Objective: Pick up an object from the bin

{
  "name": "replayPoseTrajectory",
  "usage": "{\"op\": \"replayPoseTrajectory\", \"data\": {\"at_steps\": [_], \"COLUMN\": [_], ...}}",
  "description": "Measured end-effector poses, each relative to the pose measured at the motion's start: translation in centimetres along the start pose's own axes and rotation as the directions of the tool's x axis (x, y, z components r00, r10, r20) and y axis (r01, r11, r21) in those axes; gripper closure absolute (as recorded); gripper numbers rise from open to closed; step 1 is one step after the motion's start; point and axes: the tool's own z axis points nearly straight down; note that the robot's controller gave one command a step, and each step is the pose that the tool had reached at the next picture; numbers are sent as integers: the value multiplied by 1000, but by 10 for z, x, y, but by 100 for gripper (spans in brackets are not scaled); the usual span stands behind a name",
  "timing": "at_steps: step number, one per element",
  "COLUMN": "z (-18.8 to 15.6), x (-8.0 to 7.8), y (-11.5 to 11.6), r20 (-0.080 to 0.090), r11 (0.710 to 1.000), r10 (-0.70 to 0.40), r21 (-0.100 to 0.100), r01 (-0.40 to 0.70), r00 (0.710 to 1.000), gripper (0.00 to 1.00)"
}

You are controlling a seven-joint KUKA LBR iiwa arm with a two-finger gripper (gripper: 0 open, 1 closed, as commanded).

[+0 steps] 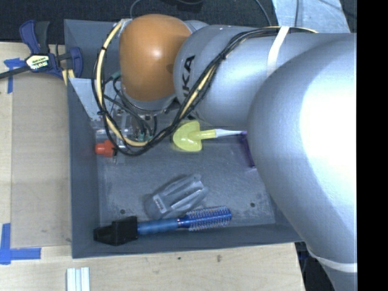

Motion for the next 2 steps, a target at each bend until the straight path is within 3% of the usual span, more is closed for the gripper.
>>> {"op": "replayPoseTrajectory", "data": {"at_steps": [2], "z": [91], "x": [-11], "y": [6], "r20": [0], "r11": [998], "r10": [56], "r21": [0], "r01": [-56], "r00": [998], "gripper": [0]}}
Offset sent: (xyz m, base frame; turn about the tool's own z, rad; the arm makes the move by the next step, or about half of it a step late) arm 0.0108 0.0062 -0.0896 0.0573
